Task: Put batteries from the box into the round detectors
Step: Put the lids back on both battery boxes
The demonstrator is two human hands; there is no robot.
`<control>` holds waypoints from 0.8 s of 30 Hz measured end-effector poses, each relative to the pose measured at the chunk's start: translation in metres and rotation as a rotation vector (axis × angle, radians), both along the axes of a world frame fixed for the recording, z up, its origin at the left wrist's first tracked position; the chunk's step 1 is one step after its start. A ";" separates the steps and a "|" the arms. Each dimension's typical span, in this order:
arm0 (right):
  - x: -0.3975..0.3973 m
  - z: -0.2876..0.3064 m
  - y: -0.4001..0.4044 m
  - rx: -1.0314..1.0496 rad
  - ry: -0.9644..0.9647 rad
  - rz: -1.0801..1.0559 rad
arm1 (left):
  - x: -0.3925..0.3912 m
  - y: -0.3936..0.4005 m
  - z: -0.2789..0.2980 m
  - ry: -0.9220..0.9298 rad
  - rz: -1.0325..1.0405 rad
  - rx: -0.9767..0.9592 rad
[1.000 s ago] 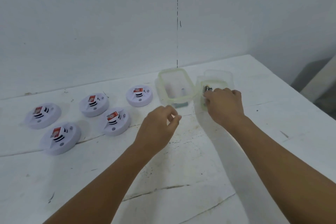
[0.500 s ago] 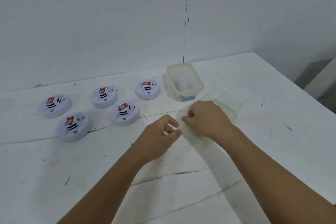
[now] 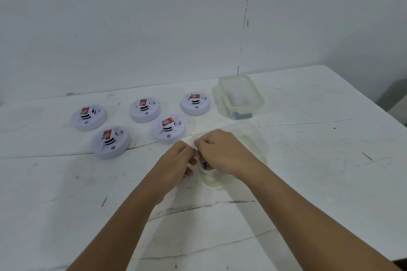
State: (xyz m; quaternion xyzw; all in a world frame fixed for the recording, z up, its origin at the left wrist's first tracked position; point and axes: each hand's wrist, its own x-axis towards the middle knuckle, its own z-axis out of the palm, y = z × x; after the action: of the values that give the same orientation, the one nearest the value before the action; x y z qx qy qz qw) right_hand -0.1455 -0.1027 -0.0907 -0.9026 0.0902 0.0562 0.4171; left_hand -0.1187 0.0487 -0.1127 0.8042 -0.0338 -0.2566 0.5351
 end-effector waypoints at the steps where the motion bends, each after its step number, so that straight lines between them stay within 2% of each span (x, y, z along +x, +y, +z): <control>1: -0.001 0.000 0.001 0.001 -0.021 0.006 | -0.001 0.002 0.000 -0.010 0.001 0.004; 3: -0.003 -0.002 -0.001 -0.059 -0.126 -0.004 | -0.002 0.003 -0.001 -0.064 -0.024 0.056; 6: -0.006 -0.004 -0.018 -0.286 -0.331 -0.126 | -0.005 0.001 -0.006 -0.143 -0.039 0.132; 8: -0.009 -0.008 -0.035 -0.376 -0.391 -0.257 | -0.005 0.000 -0.008 -0.174 -0.019 0.160; 10: -0.013 -0.015 -0.051 -0.379 -0.374 -0.371 | -0.004 -0.002 -0.006 -0.184 -0.011 0.173; 12: -0.015 -0.023 -0.063 -0.241 -0.290 -0.463 | -0.004 -0.005 -0.004 -0.175 0.006 0.153; 15: -0.018 -0.028 -0.073 0.212 -0.106 -0.571 | -0.005 -0.010 -0.001 -0.161 0.025 0.154; 17: -0.022 -0.032 -0.077 0.221 -0.024 -0.555 | -0.005 -0.013 0.001 -0.160 0.028 0.163; 19: -0.025 -0.034 -0.081 0.188 -0.041 -0.536 | -0.004 -0.016 0.001 -0.170 0.024 0.176; 24: -0.024 -0.022 -0.083 0.283 -0.035 -0.502 | -0.003 -0.013 0.006 -0.173 0.028 0.154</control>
State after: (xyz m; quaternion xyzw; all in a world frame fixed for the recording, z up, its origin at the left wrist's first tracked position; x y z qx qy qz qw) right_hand -0.1697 -0.1853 -0.1128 -0.7858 0.2949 -0.0526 0.5411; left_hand -0.1219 0.0356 -0.1065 0.8623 -0.0488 -0.1805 0.4706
